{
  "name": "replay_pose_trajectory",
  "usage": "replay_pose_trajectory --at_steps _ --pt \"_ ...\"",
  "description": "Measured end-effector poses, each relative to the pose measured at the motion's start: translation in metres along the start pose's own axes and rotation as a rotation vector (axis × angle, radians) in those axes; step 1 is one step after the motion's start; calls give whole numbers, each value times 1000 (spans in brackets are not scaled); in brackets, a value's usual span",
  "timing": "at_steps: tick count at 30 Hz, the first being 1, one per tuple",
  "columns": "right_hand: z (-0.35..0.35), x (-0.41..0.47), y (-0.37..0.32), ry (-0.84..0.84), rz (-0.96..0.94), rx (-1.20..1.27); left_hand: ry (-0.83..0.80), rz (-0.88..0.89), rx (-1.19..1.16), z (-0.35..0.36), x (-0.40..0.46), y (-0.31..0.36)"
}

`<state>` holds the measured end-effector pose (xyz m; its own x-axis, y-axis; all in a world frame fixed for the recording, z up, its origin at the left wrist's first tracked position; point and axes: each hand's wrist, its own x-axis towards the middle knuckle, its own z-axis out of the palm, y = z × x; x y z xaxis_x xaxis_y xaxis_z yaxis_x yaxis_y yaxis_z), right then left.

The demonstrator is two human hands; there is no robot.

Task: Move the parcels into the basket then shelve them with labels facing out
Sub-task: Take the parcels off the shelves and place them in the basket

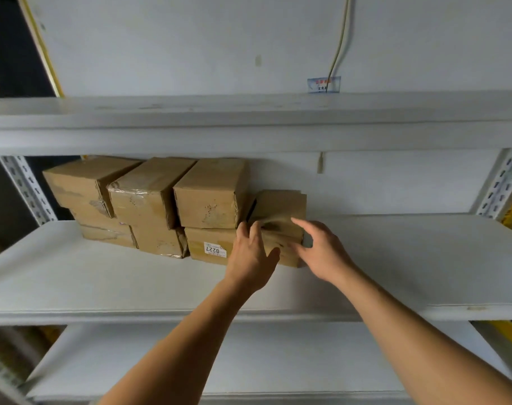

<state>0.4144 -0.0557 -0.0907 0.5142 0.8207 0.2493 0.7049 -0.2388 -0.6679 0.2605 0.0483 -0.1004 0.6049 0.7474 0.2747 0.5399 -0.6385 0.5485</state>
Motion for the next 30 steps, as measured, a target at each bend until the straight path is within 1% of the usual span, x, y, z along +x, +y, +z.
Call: replay_pose_trajectory --at_steps 3,6,8,9,12,14,16,20,24,30 --pt "-1 11 13 -22 46 74 75 -13 -58 6 3 4" --pt "-6 18 24 33 157 218 118 -18 -70 11 4 13" --pt "-12 24 29 90 243 323 141 -78 -172 14 9 21" --pt "-14 27 31 93 291 359 149 -120 -233 17 13 24" --pt "-12 35 39 16 364 400 79 -247 -335 21 24 29" --pt "-7 38 43 -28 361 470 37 -318 -416 25 30 27" --pt "-4 41 49 -40 332 540 29 -352 -476 30 35 23" --pt "-3 38 52 -25 300 656 65 -334 -536 33 35 18" --pt "-7 23 47 12 288 686 83 -250 -611 29 22 24" --pt "-25 -24 40 154 253 759 23 -100 -739 23 1 36"
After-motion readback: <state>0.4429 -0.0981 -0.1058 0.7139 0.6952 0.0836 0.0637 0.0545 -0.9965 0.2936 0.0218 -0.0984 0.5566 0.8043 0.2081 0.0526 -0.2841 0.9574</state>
